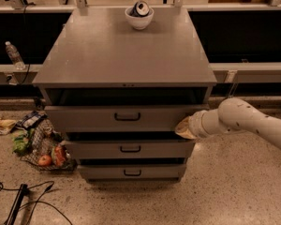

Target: Close top drawer

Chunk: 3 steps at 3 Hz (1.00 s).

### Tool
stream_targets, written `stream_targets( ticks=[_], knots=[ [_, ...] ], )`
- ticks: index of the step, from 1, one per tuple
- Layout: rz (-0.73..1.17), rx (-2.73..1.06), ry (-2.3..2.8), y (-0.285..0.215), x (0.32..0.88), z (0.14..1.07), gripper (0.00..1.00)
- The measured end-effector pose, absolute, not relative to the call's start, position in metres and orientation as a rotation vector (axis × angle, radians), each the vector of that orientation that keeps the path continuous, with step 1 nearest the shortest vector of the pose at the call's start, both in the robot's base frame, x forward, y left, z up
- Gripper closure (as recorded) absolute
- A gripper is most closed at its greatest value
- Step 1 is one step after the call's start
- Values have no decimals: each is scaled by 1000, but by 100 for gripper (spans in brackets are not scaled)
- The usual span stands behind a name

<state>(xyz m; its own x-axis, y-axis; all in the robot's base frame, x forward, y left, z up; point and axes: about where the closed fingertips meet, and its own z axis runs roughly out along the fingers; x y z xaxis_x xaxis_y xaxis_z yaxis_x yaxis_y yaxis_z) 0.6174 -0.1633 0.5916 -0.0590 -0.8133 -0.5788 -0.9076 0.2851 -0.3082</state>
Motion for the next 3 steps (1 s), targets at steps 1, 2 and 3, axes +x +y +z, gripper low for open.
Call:
stream_targets(
  ticks=[1,2,3],
  knots=[
    [228,-1543,1886,-163,611,595,100],
    [285,-1537,1890,-162,589,610,100],
    [330,-1475,1926,-166,558,642,100]
  ],
)
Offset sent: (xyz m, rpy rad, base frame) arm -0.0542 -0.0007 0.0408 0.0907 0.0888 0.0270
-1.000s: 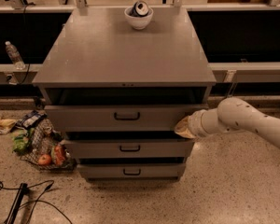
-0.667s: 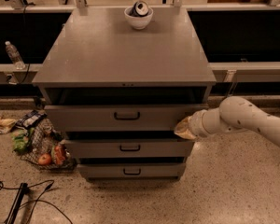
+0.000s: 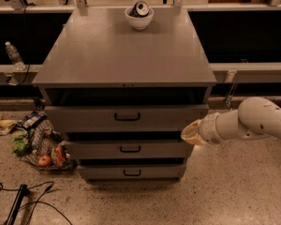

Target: Close top drawer

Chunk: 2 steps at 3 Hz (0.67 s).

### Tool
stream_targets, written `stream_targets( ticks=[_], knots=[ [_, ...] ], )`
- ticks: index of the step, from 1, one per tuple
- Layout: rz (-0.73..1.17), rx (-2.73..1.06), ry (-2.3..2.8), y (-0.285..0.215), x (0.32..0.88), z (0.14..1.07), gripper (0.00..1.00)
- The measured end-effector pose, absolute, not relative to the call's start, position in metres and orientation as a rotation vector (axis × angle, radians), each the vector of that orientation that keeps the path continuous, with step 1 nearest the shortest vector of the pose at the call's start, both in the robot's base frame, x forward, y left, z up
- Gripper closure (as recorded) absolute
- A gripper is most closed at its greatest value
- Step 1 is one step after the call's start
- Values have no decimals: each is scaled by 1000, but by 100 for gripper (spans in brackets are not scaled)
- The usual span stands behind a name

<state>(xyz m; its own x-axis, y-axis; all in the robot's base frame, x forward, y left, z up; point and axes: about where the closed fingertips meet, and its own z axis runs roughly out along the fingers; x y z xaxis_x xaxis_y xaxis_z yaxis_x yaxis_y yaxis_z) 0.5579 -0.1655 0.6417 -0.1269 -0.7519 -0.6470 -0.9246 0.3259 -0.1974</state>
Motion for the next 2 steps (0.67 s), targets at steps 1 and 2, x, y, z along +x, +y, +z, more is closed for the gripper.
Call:
stream_targets(
  ticks=[1,2],
  knots=[
    [379,-1358,1944,-175,526,675,100],
    [398,-1265,1960,-190,509,691,88]
  ],
)
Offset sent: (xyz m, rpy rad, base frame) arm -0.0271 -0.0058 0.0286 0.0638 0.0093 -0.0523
